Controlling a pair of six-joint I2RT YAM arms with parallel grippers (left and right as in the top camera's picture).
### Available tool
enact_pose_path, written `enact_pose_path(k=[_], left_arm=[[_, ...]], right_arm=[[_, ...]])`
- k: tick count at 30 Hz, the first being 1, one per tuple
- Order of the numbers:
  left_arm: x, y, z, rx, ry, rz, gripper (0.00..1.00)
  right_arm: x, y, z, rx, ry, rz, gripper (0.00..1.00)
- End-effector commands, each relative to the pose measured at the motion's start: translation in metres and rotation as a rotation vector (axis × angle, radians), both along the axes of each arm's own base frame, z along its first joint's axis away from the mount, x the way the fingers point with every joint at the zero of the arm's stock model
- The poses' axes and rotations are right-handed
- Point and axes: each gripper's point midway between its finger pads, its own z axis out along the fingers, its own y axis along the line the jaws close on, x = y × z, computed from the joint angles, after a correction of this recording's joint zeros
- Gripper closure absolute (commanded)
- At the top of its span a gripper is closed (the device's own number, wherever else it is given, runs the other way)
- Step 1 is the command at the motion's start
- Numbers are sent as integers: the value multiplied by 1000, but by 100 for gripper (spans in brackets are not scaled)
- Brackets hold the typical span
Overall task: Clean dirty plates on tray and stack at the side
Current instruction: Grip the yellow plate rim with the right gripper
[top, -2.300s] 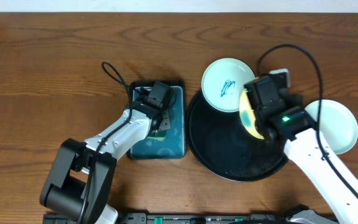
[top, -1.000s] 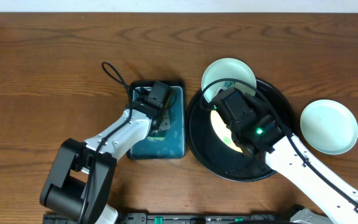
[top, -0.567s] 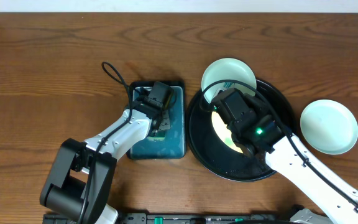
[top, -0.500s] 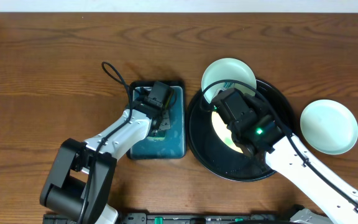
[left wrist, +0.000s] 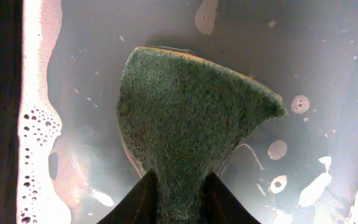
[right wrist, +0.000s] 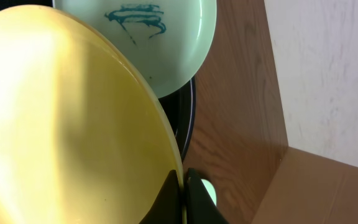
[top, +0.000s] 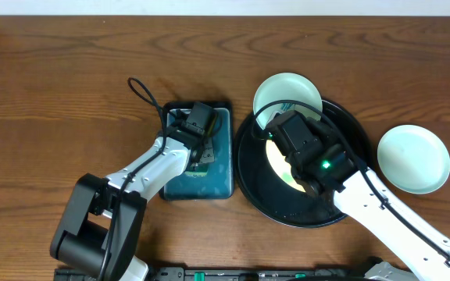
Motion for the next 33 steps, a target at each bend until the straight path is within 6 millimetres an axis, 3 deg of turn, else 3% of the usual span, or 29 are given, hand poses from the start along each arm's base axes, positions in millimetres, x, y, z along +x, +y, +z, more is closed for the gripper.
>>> enact_pose_path(k=[1, 26, 28, 33], left_arm=[[-5, 5, -9, 22, 30, 9, 74], [-6, 5, -10, 23, 33, 9, 74], [-6, 5, -10, 23, 33, 9, 74], [-6, 5, -10, 23, 33, 9, 74]], right_arm=[[4, 6, 9, 9, -19, 11, 99], [6, 5, 11, 1, -32, 2, 99], [12, -3, 21, -34, -94, -37, 99], [29, -34, 68, -145, -360, -234, 99]])
